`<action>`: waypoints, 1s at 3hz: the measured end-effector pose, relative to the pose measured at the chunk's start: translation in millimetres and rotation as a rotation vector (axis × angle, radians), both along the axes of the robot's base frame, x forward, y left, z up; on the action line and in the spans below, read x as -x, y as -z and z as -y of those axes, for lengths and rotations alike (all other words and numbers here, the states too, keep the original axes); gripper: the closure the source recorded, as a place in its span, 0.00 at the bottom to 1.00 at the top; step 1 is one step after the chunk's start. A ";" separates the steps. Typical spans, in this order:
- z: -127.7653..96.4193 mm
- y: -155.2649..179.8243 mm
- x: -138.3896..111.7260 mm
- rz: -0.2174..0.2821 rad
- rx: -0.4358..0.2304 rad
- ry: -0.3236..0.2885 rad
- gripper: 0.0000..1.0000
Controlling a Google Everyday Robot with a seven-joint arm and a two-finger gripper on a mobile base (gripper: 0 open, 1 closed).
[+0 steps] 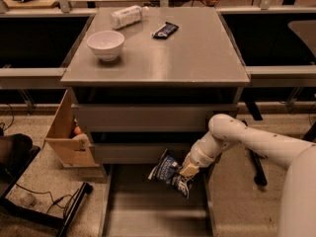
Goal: Pick blue chip bag from bottom drawer and place on counter
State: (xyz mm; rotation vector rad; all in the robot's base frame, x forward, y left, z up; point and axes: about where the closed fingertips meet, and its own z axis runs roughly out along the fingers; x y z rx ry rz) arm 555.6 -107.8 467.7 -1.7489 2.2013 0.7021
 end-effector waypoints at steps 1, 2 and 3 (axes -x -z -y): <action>0.0 0.0 0.0 0.000 0.000 0.000 1.00; -6.0 -4.3 -0.1 -0.002 0.011 -0.016 1.00; -6.3 -36.5 9.2 0.006 0.042 -0.018 1.00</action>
Offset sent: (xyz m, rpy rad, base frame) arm 0.0030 0.0106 0.0136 -0.0257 -0.0042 0.0305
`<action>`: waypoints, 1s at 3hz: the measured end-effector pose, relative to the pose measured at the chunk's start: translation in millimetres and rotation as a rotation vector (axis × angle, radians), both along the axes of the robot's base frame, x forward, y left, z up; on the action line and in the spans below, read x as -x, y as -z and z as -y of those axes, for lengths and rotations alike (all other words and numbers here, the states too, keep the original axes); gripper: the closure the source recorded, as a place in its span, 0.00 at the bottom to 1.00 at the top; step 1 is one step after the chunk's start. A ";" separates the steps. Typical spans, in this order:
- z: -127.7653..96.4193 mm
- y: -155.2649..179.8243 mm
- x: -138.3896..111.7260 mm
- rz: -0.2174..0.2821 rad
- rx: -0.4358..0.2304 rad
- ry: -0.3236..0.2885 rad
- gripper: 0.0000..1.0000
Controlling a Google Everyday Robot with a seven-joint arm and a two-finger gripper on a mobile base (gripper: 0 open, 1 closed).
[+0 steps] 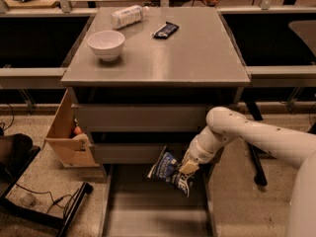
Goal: Pick blue chip bag from bottom drawer and place on counter
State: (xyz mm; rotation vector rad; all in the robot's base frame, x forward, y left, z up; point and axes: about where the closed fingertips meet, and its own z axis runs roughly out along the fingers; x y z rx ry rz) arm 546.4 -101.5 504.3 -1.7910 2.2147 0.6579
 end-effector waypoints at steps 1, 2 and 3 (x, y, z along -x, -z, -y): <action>20.9 -80.8 4.8 0.013 -0.007 0.006 1.00; 43.7 -133.4 6.1 0.019 -0.018 0.024 1.00; 57.5 -194.6 7.3 0.044 0.013 0.036 1.00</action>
Offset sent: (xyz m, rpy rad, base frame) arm -0.0060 -0.0741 0.2011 0.0293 -0.0330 -0.0516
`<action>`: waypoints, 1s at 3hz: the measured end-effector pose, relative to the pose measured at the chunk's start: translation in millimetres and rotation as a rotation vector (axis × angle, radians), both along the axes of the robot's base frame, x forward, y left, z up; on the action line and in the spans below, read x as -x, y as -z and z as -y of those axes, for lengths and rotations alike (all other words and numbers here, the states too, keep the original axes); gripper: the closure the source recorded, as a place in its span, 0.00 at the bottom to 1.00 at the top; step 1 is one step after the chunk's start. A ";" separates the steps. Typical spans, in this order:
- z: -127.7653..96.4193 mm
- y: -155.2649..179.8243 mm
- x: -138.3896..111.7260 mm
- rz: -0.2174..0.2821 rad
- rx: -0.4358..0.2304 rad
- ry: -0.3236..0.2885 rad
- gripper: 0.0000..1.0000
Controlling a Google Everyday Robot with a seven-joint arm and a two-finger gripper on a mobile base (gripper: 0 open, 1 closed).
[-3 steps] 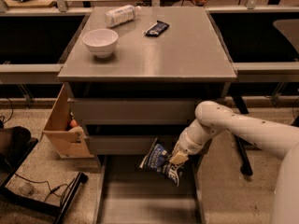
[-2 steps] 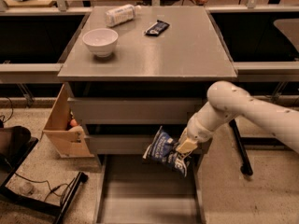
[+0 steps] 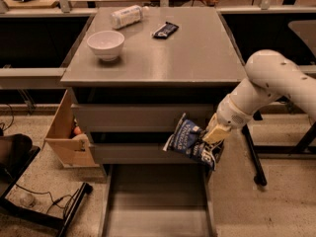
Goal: Pick blue chip bag from bottom drawer and place on counter
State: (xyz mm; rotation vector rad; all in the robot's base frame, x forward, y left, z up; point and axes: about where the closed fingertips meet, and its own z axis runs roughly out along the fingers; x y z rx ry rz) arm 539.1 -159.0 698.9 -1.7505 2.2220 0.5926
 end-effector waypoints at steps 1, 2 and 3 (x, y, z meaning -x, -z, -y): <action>5.1 -63.3 -8.8 0.024 0.055 0.025 1.00; 2.9 -131.3 -28.0 0.057 0.110 0.067 1.00; 0.3 -200.4 -49.1 0.132 0.142 0.130 1.00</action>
Offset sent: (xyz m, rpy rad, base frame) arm 0.0571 -0.0007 0.2302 -0.1790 -0.1131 -0.1301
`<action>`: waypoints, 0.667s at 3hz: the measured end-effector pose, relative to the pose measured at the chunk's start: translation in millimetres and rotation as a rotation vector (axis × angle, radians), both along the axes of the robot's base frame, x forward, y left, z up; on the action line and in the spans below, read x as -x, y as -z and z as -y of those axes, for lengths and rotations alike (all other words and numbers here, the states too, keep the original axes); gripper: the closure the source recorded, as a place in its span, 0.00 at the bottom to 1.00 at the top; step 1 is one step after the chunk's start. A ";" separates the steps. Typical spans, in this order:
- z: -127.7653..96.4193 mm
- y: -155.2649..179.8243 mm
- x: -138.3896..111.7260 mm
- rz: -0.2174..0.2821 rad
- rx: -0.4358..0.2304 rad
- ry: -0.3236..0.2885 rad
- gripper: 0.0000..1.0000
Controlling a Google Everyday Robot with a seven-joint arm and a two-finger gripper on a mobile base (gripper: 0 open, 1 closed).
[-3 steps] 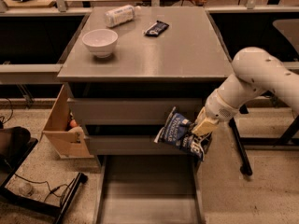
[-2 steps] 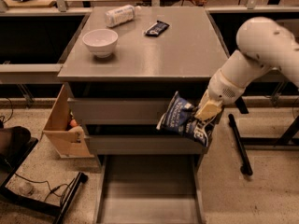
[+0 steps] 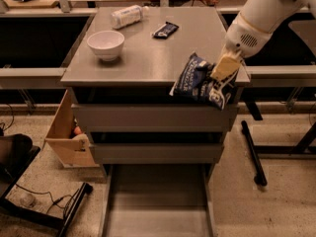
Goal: Pick blue chip bag from bottom drawer and place on counter
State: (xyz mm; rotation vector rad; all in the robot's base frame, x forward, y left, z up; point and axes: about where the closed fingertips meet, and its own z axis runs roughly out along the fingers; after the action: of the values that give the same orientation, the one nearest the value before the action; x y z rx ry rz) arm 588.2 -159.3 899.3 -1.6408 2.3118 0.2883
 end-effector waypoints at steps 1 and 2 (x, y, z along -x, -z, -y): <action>5.6 -51.6 -18.8 0.112 0.004 0.071 1.00; 17.2 -66.8 -48.2 0.220 -0.030 0.133 1.00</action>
Offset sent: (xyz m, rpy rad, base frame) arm 0.0907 -0.0402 0.0942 0.0875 -0.3971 -0.2325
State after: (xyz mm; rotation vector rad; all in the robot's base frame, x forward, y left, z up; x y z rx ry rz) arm 636.3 -176.5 966.1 -1.4188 2.2256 0.1061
